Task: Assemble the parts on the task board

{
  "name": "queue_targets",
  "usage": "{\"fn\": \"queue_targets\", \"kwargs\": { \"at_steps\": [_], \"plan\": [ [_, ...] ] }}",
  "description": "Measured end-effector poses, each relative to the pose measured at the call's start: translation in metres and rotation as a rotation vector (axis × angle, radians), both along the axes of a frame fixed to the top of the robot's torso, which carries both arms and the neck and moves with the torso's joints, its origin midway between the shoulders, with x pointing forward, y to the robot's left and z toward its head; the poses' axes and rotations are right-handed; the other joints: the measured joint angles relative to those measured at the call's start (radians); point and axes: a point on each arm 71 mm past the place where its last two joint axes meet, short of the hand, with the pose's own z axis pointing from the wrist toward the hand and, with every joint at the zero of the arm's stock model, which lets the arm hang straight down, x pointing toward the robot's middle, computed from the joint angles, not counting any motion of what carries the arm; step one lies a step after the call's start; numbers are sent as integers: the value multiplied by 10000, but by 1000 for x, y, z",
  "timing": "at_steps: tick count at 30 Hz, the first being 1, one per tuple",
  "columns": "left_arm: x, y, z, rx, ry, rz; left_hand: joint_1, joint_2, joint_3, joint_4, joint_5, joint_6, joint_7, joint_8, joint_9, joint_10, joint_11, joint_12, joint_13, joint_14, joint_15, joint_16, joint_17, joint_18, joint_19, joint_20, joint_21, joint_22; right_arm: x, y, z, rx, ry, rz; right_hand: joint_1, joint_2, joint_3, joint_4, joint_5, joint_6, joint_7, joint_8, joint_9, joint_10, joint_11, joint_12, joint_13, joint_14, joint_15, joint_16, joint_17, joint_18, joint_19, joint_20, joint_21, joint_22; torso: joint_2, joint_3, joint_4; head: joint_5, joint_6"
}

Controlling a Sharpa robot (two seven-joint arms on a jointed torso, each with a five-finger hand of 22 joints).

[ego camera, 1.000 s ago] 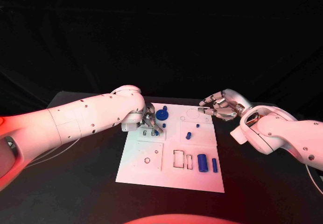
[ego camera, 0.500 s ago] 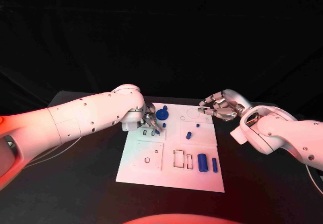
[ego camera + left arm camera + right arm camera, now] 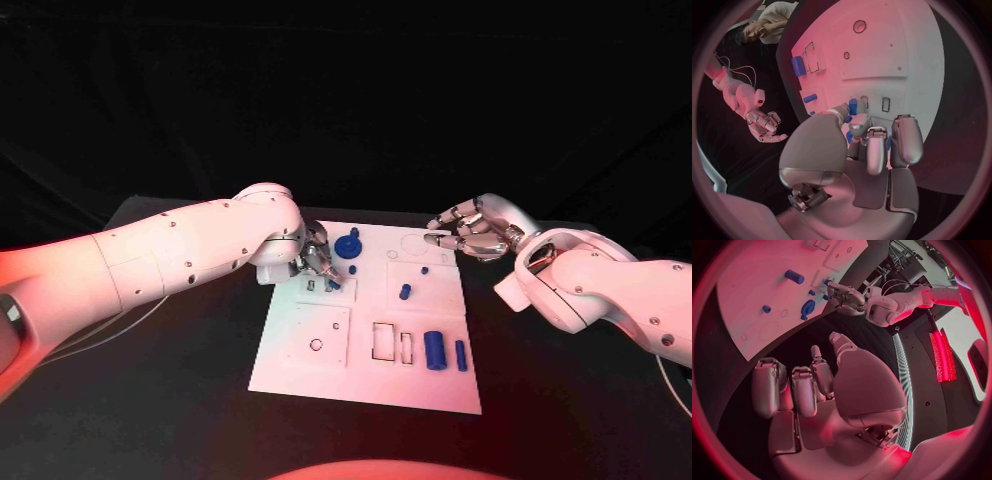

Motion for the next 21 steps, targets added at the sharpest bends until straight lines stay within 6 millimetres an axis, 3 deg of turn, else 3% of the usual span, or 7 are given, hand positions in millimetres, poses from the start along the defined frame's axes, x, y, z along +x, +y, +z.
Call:
{"fn": "queue_targets", "kwargs": {
  "at_steps": [4, 8, 21],
  "plan": [
    [-2, 6, 2, -310, -93, 298, -652, -309, 959, -159, -70, 1, 1, 221, 291, 105, 1, -35, -47, 0, 0, 40, 0, 1, 0, 0, -1, 0, 0, -1, -1, -9, 21, -10, 0, 0, 0, 0, 0, 0, 0, 0, 0, 0, 0, 0, 0, 0, 0, 0, 0, 0, 0, 0, 0, 0, 0, 5, 2, 9, 6],
    [-5, 11, 4, -628, -204, 606, -1202, -497, 1658, -388, 281, 1, 2, 406, 536, 176, 1, -61, -69, 0, 0, 40, 8, 2, 0, 0, -2, -8, 0, -1, -1, -18, 37, -22, 0, 0, 0, 0, 0, 0, 0, 0, 0, 0, 0, 0, -1, 0, 0, 0, -1, 0, 0, 0, 0, -1, 0, 6, 1, 18, 5],
    [-22, 19, -4, -1288, -792, 1411, -1505, -609, 1978, -546, 356, 4, 30, 615, 794, 368, -47, 152, 189, 36, -36, 40, 6, 6, 0, 0, -3, 64, -1, -4, -2, -53, 87, -68, 0, 0, 0, 0, 0, 0, 0, 0, 0, 0, 0, 0, -1, 0, 0, 0, -2, 0, 0, 0, 0, -3, -10, 6, 23, 31, -3]
  ]
}}
